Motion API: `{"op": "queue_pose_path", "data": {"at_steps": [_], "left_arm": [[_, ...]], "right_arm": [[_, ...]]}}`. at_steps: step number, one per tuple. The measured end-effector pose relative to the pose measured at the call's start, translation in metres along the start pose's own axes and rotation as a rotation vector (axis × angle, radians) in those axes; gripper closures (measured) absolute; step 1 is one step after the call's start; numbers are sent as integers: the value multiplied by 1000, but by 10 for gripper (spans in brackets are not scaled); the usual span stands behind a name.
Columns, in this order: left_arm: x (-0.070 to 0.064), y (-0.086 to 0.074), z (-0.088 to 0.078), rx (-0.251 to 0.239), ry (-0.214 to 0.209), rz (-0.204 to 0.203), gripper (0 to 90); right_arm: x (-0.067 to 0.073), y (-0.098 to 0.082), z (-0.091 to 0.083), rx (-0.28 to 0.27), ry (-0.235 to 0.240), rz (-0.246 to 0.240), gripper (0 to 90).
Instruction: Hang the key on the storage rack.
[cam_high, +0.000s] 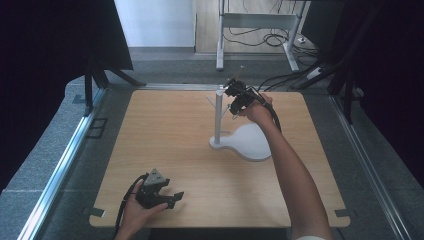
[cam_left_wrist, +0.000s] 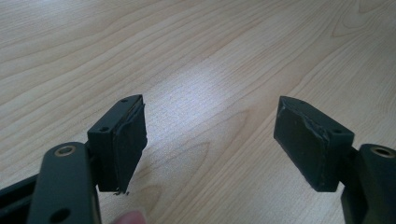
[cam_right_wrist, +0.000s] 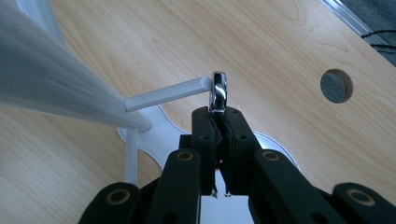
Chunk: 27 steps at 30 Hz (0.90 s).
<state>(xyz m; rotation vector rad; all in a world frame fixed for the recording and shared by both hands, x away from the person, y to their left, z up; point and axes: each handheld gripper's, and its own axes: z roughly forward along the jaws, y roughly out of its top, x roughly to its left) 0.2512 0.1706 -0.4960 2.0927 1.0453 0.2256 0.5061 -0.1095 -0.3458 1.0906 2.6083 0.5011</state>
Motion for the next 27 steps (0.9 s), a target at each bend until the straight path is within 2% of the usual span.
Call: {"op": "queue_pose_path", "data": {"at_steps": [10, 17, 20, 23, 27], "left_arm": [[0, 0, 0, -1, 0, -1, 259], [-1, 0, 1, 3, -2, 1, 259], [-1, 0, 1, 2, -1, 0, 259], [-2, 0, 3, 8, -2, 3, 258], [-2, 0, 4, 12, -3, 6, 259]], "right_arm": [[8, 3, 1, -6, -10, -10, 847], [14, 0, 2, -12, -11, 9, 844], [14, -1, 2, -19, 1, 12, 842], [15, -5, 1, -26, 17, 19, 788], [14, -11, 1, -28, 41, 20, 764]]}}
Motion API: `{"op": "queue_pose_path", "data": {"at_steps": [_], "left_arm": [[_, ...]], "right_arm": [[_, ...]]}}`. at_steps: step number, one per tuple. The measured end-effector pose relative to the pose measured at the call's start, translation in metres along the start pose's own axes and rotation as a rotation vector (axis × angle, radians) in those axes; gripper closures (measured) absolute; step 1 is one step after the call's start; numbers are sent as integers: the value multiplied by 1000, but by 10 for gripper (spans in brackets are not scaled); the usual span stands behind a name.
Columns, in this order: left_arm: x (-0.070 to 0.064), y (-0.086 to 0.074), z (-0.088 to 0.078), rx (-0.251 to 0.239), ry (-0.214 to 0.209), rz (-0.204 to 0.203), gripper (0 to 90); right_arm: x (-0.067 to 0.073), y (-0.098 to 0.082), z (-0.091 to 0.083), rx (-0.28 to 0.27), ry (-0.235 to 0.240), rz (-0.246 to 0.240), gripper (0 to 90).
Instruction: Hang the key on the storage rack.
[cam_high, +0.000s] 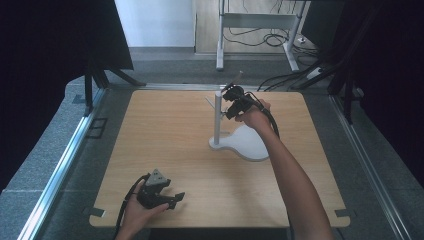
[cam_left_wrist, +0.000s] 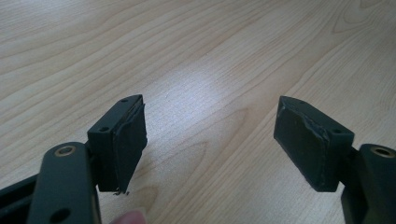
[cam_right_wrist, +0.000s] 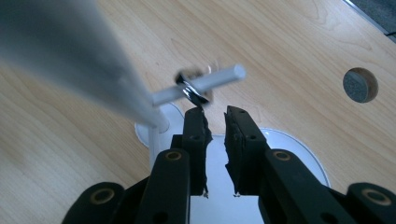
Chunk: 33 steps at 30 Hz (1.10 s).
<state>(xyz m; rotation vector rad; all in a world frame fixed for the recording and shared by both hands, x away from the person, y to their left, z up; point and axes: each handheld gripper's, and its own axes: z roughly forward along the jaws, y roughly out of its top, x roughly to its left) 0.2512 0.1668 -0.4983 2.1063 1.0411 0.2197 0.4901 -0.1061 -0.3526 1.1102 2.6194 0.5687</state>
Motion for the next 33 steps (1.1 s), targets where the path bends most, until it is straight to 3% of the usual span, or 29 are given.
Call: {"op": "queue_pose_path", "data": {"at_steps": [6, 24, 33], "left_arm": [[-1, 0, 2, 6, 0, 3, 259], [-5, 0, 6, 20, -2, 12, 259], [-6, 0, 8, 27, -2, 17, 259]], "right_arm": [[0, -9, -3, -11, 19, -5, 701], [-6, -47, -13, -63, 71, 23, 663], [-10, -65, -15, -75, 73, 39, 647]]}}
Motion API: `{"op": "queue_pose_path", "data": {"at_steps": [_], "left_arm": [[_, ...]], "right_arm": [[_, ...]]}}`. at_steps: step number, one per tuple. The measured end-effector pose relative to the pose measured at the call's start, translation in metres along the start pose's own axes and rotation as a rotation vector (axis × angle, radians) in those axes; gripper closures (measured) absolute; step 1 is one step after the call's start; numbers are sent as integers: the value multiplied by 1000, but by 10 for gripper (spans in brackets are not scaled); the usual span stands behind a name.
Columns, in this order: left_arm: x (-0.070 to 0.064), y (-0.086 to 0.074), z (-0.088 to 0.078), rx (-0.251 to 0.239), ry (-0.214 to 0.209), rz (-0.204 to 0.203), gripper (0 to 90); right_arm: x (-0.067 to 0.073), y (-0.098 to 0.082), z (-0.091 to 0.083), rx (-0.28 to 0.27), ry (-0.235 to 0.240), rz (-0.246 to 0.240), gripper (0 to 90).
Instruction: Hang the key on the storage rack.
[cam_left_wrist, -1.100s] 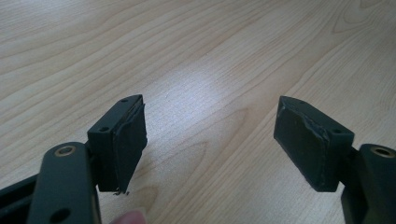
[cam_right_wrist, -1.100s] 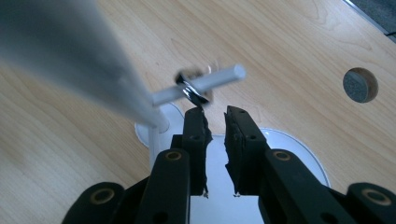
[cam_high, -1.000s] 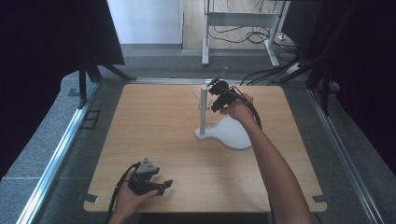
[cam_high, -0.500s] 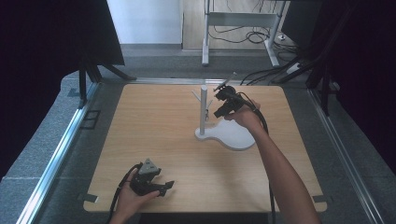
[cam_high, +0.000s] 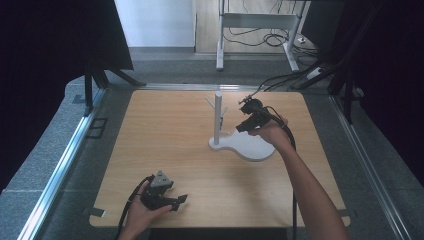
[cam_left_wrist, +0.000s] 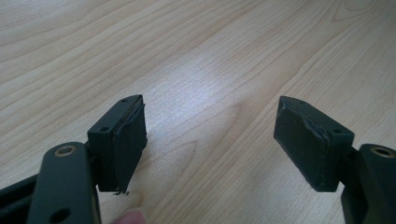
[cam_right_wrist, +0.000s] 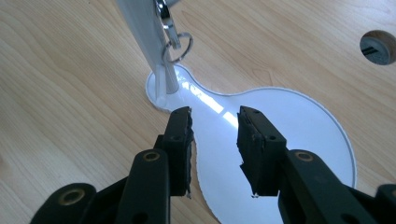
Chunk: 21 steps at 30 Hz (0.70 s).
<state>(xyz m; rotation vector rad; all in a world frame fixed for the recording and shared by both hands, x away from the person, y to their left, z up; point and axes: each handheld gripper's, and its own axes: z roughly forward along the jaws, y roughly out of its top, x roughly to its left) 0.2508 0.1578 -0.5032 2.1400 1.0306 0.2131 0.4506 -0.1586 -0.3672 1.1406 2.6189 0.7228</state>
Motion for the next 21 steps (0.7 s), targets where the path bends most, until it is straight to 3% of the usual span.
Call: {"op": "queue_pose_path", "data": {"at_steps": [16, 21], "left_arm": [[-2, 0, 2, 8, -2, 7, 259], [-3, 0, 3, 14, -1, 10, 259]], "right_arm": [[1, -47, 5, -37, 33, 20, 595], [5, -72, 12, -65, 52, 24, 584]]}}
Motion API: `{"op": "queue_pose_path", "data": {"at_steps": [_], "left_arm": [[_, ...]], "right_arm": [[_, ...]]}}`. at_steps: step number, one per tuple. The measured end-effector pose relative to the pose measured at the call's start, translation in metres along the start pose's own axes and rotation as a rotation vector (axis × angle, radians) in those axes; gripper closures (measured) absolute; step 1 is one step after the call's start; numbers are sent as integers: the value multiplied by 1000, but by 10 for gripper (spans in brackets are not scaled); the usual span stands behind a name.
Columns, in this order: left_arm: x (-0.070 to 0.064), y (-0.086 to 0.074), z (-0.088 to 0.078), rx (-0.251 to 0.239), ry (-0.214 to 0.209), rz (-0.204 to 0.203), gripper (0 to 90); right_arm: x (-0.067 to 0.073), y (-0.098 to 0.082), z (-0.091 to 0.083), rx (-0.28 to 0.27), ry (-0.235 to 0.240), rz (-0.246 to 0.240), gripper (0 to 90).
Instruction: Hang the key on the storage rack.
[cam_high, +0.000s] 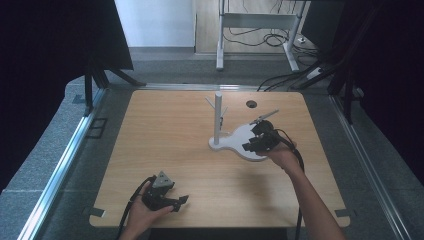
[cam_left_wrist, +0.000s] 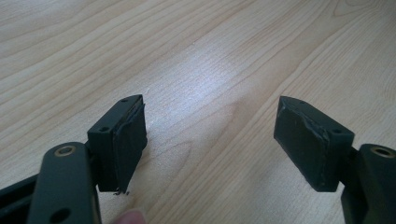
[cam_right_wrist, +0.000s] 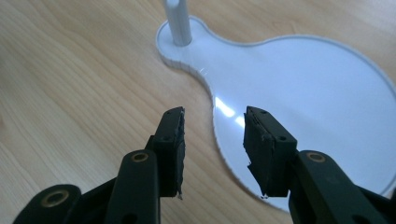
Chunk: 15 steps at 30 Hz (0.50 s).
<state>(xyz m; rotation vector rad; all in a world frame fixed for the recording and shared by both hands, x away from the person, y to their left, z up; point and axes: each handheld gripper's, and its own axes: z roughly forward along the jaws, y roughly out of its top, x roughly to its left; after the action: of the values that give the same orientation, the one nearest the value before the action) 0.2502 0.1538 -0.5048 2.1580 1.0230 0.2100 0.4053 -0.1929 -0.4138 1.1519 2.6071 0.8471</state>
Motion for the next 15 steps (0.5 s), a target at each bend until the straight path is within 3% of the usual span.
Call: {"op": "queue_pose_path", "data": {"at_steps": [8, 15], "left_arm": [[-1, 0, 1, 3, 4, 4, 259], [-2, 0, 2, 8, 4, 8, 259]], "right_arm": [[2, -36, 10, -30, 21, 36, 582], [6, -46, 12, -47, 25, 35, 579]]}}
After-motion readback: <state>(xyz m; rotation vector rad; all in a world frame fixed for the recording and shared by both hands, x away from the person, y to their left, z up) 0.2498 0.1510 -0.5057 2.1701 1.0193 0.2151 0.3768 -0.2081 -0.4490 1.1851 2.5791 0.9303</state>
